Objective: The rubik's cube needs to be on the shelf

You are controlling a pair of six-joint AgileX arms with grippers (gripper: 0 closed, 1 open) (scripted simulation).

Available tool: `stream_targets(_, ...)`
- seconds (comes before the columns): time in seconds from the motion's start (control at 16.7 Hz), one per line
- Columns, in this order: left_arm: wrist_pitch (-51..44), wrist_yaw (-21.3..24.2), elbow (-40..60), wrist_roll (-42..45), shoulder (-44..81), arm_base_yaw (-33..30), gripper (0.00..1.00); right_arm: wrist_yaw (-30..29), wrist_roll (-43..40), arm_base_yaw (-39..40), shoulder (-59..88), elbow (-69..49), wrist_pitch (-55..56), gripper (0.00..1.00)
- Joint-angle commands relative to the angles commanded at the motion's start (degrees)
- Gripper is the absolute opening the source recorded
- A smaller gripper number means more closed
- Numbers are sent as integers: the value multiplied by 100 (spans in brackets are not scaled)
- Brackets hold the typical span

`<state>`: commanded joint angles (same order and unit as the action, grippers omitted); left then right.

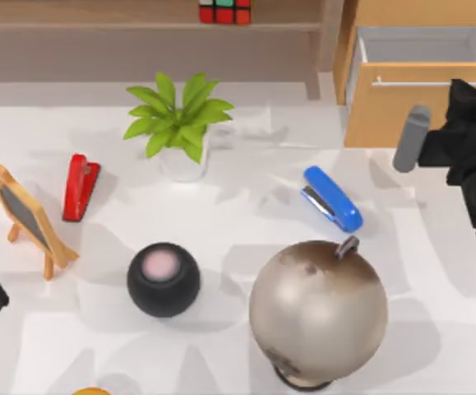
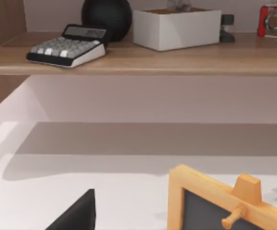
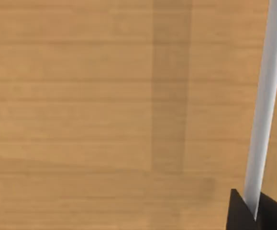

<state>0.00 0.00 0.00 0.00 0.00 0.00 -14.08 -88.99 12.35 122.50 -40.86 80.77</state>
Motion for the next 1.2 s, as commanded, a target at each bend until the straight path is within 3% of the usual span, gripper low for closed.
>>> stream_targets(0.72,0,0,0,0,0,0,100,98,20,-116,225,-734,-385,0)
stream_targets(1.2,0,0,0,0,0,0,100,241,13,-241,784,-1834,-1070,0)
